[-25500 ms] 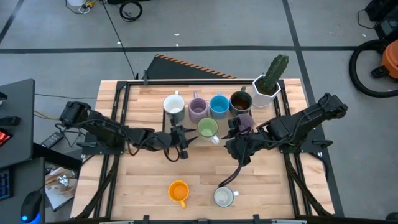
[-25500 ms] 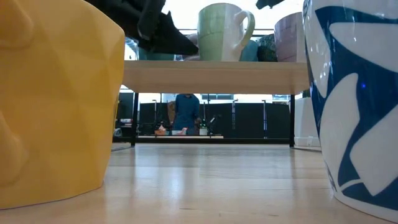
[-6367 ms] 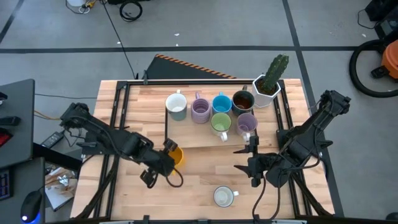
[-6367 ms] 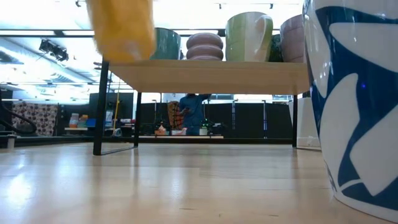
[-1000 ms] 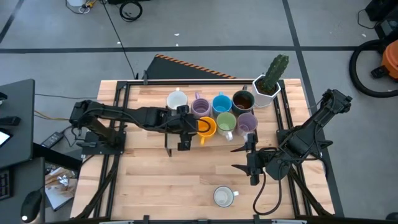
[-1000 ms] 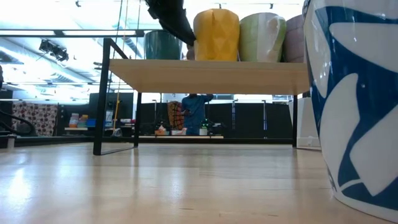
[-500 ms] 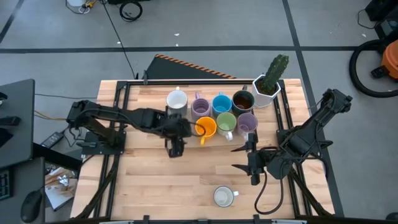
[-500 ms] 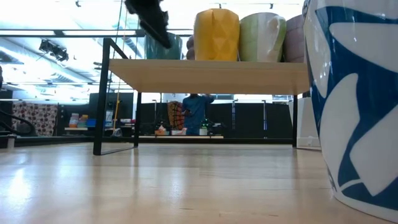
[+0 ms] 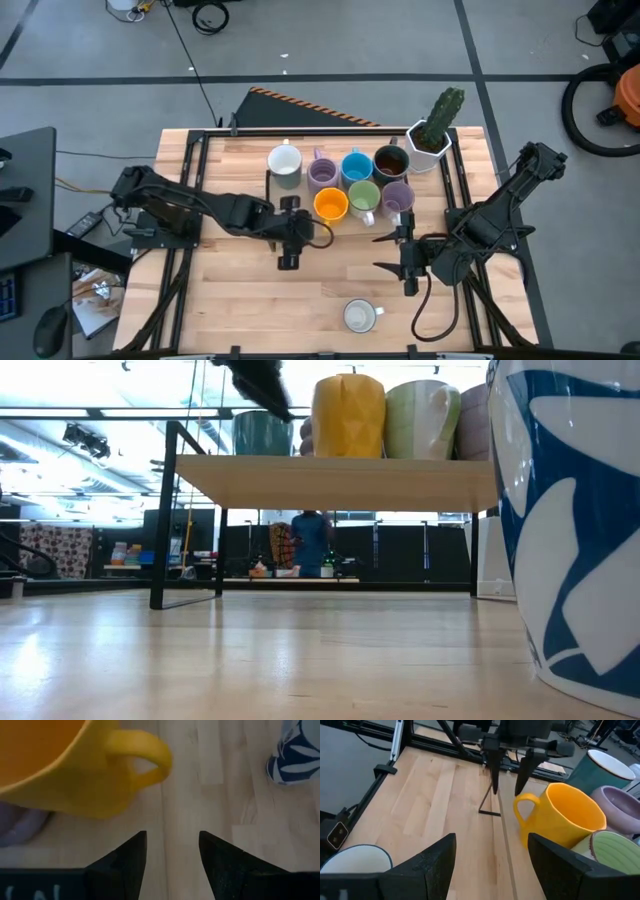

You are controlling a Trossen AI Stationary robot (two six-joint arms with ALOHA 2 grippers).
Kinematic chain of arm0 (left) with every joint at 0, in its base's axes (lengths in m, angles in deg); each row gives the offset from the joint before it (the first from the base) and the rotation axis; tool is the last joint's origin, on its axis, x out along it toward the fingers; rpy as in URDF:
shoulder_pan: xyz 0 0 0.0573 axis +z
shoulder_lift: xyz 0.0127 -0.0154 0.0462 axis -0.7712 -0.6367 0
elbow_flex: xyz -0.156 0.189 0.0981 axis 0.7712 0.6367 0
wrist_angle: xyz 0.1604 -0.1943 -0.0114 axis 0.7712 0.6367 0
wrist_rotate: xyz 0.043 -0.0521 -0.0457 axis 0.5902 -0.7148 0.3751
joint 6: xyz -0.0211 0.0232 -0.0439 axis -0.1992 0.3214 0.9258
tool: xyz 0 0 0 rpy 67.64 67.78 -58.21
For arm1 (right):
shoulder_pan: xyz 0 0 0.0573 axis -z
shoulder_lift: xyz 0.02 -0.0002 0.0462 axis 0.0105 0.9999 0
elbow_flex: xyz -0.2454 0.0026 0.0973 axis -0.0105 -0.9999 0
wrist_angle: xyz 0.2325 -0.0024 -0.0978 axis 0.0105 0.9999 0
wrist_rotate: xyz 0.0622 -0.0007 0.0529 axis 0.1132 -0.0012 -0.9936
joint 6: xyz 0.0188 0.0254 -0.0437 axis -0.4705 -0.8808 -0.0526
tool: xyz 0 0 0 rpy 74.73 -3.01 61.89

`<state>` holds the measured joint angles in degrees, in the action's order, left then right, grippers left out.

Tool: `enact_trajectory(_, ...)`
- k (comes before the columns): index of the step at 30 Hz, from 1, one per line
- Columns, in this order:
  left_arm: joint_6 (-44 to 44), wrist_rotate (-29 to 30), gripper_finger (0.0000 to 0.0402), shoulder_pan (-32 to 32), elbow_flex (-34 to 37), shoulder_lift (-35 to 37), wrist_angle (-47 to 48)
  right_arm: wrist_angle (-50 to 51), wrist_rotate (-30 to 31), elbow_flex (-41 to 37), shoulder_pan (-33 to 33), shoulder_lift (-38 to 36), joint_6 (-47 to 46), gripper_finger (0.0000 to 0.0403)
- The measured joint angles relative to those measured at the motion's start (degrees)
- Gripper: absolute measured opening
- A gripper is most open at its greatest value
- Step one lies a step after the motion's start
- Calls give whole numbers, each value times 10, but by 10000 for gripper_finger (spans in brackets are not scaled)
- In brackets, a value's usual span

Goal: Place coffee mugs
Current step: Put the yellow mug on the shelf, then put the white mug on the shelf

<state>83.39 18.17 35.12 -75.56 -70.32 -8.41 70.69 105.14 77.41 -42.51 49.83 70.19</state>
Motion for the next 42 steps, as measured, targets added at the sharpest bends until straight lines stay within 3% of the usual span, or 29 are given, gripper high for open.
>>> enact_trajectory(20,-108,28,188,2,-1,-51,-146,-11,-6,1,2,0,0,253)
enact_trajectory(30,-125,19,188,-5,-1,-28,-126,-19,-12,0,9,0,-10,253)
enact_trajectory(37,-93,-30,188,-2,-1,23,-81,-19,-59,0,4,-5,-1,251)
enact_trajectory(42,-103,-28,188,-10,-1,37,-47,-6,-82,0,10,-6,-28,249)
